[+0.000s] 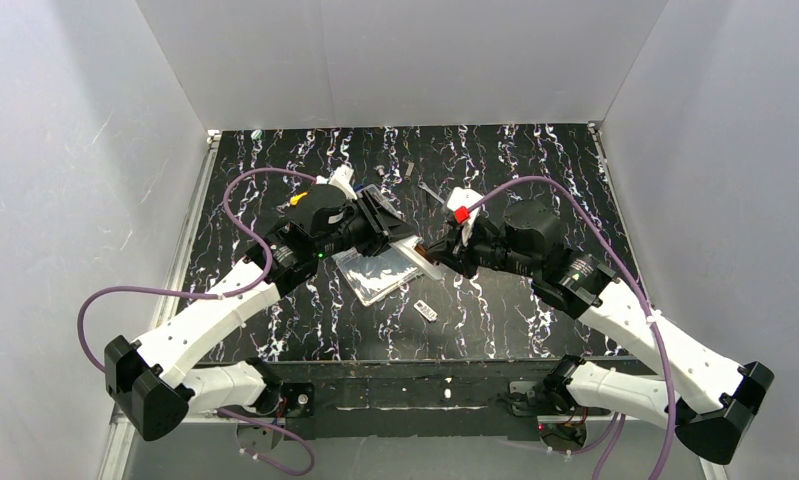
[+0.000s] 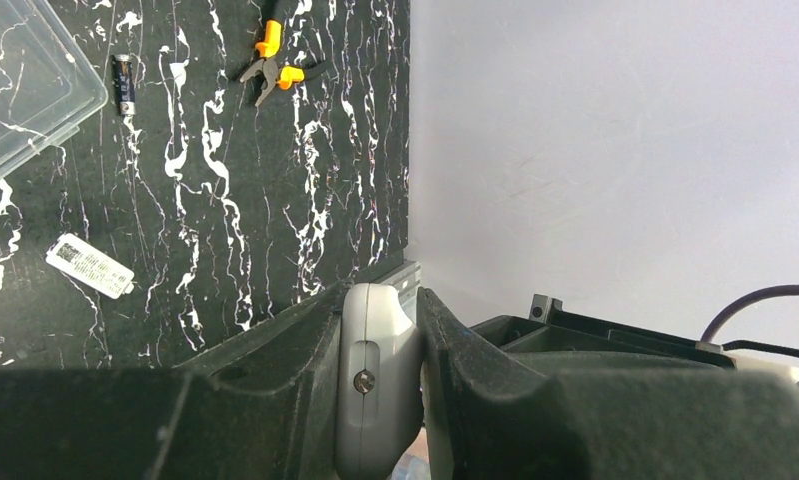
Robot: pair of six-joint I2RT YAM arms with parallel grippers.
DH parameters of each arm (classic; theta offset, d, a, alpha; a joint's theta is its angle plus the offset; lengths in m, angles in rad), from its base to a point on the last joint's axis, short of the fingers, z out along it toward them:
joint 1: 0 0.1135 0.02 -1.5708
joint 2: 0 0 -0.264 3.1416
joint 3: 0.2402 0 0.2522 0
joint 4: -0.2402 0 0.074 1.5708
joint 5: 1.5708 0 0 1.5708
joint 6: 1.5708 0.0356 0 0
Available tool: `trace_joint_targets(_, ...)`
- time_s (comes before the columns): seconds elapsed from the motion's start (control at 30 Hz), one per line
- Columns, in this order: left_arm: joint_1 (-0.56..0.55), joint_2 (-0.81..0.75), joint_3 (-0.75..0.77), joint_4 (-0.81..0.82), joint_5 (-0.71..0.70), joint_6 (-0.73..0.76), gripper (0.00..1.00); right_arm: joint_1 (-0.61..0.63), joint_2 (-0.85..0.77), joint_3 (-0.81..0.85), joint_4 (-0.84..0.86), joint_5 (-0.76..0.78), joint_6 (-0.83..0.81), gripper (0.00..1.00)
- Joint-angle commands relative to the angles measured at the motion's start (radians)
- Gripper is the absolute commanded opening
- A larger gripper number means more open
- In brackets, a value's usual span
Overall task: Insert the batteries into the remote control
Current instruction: Load the battery into the remote control.
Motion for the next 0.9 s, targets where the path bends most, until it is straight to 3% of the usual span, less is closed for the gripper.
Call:
trace_joint_targets(0.0,-0.003,-0.009,0.014,0.022,0.018,-0.013,0.00,0.009,-0.029,0.012,0.023,0.000,-0.033,0.05)
trace_joint_targets(0.87,-0.002,-0.001,0.003,0.047,0.038,-0.027,0.00,0.027,-0.014,0.003,0.022,0.029,-0.066,0.10)
